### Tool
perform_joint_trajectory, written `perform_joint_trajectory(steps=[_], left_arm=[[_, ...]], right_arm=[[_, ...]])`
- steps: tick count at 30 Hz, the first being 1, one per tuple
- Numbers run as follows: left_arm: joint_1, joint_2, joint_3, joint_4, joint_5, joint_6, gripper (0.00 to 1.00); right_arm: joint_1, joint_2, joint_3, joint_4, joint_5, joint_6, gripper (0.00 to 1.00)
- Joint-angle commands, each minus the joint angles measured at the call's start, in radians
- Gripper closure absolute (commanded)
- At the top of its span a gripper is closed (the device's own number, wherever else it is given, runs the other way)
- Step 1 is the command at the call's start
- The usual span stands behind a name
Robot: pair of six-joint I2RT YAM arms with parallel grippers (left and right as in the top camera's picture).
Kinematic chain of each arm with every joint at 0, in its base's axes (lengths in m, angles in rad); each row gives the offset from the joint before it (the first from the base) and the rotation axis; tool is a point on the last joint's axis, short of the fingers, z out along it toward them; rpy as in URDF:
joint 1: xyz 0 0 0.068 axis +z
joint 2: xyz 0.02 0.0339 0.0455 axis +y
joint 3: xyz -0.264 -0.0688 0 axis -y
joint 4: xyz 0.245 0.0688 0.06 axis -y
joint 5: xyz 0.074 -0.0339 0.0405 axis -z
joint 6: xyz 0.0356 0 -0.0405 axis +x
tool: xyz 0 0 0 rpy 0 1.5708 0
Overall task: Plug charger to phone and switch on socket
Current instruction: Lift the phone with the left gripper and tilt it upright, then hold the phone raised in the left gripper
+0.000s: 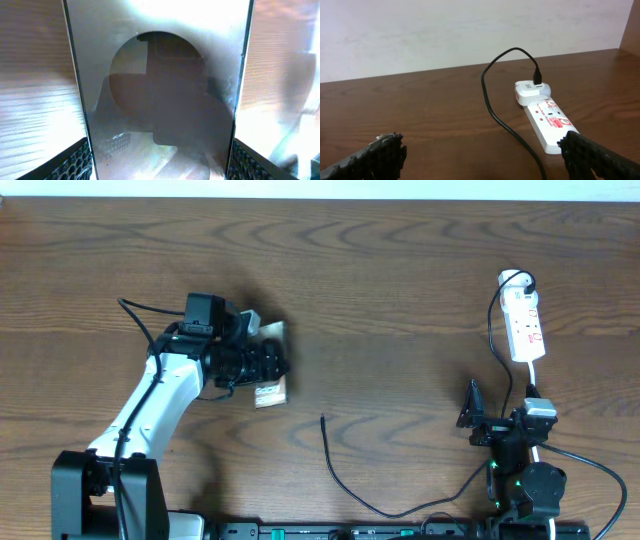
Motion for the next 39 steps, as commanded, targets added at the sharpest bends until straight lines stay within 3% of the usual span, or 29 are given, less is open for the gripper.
perform_joint_trajectory(steps=[1, 11, 23, 31, 39], left_arm=[[0.000, -0.024, 0.038, 0.047, 0.274, -0.142, 0.93], [0.000, -0.024, 0.038, 0.232, 0.544, -0.585, 0.92], [0.000, -0.024, 0.038, 0.386, 0.615, -1.099, 0.93], [0.000, -0.024, 0.038, 0.571, 0.666, -1.375, 0.93], [0.000, -0.024, 0.038, 0.751, 0.674, -1.514, 0.92]], right_arm=[[0.010, -0.005, -0.002, -0.005, 0.005, 0.015, 0.01], [0.010, -0.005, -0.002, -0.005, 0.005, 0.015, 0.01], [0.010, -0.005, -0.002, -0.005, 0.005, 0.015, 0.01], [0.010, -0.005, -0.002, -0.005, 0.005, 0.015, 0.01], [0.010, -0.005, -0.002, -0.005, 0.005, 0.015, 0.01]])
